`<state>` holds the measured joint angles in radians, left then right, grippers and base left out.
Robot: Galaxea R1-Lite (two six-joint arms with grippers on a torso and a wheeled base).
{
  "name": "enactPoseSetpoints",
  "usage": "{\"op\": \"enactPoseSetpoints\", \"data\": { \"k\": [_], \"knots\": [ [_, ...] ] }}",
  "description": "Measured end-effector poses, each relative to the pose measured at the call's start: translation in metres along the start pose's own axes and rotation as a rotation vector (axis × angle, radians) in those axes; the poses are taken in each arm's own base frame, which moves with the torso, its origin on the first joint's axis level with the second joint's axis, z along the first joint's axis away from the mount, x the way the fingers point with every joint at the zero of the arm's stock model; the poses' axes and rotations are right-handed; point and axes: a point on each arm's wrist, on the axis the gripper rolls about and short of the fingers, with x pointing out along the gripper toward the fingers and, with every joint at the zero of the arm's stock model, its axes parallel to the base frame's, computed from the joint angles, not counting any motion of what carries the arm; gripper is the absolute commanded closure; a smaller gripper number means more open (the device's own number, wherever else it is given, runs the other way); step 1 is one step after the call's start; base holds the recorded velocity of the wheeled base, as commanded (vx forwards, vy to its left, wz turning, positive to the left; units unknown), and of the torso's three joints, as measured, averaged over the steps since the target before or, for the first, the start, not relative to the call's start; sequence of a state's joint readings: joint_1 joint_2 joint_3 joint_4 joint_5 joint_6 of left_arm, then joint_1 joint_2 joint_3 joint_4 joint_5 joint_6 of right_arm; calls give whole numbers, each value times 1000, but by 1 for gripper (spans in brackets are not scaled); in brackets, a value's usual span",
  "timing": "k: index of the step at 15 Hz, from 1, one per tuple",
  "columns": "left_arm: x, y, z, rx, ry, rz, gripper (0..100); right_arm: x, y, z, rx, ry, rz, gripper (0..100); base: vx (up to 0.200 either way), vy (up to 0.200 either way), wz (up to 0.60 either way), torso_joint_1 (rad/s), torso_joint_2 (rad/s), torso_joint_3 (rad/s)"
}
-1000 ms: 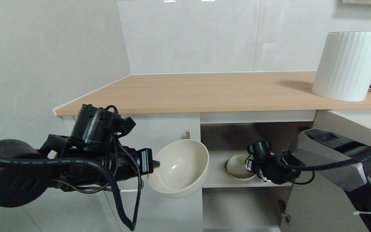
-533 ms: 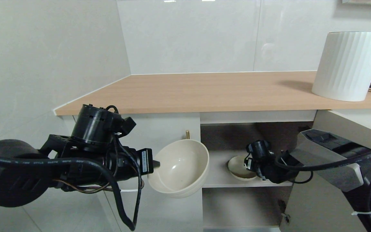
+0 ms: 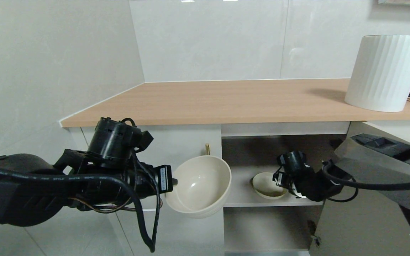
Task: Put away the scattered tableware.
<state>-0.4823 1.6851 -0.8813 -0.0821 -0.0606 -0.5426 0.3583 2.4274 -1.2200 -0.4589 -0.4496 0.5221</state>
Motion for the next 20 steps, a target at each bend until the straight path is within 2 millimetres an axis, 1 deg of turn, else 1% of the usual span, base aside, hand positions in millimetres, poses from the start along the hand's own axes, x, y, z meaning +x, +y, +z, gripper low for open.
{"op": "enactPoseSetpoints", "data": {
  "k": [2, 4, 8, 10, 11, 12, 13, 14, 17, 20],
  "knots": [
    [9, -4, -3, 28, 3, 39, 100, -36, -1, 11, -10, 14, 61, 0, 0, 0, 0, 0, 0, 0],
    [21, -8, -10, 74, 16, 87, 100, -79, -3, 22, -38, 51, 111, 0, 0, 0, 0, 0, 0, 0],
    [54, -22, -32, 178, 91, 251, 100, -177, -7, 45, -96, 154, 304, 0, 0, 0, 0, 0, 0, 0],
    [63, -32, -41, 216, 120, 246, 100, -224, -7, 40, -167, 239, 419, 0, 0, 0, 0, 0, 0, 0],
    [66, -34, -44, 225, 130, 245, 100, -243, -6, 36, -201, 268, 472, 0, 0, 0, 0, 0, 0, 0],
    [67, -35, -45, 236, 133, 243, 100, -254, -5, 34, -219, 272, 501, 0, 0, 0, 0, 0, 0, 0],
    [67, -37, -46, 247, 135, 239, 100, -262, -2, 27, -251, 287, 523, 0, 0, 0, 0, 0, 0, 0],
    [66, -39, -47, 255, 134, 232, 100, -264, 1, 22, -279, 301, 532, 0, 0, 0, 0, 0, 0, 0],
    [59, -44, -47, 263, 119, 213, 100, -253, 13, 1, -344, 362, 514, 0, 0, 0, 0, 0, 0, 0],
    [52, -49, -49, 272, 110, 192, 100, -242, 22, -13, -372, 395, 498, 0, 0, 0, 0, 0, 0, 0]
  ]
}}
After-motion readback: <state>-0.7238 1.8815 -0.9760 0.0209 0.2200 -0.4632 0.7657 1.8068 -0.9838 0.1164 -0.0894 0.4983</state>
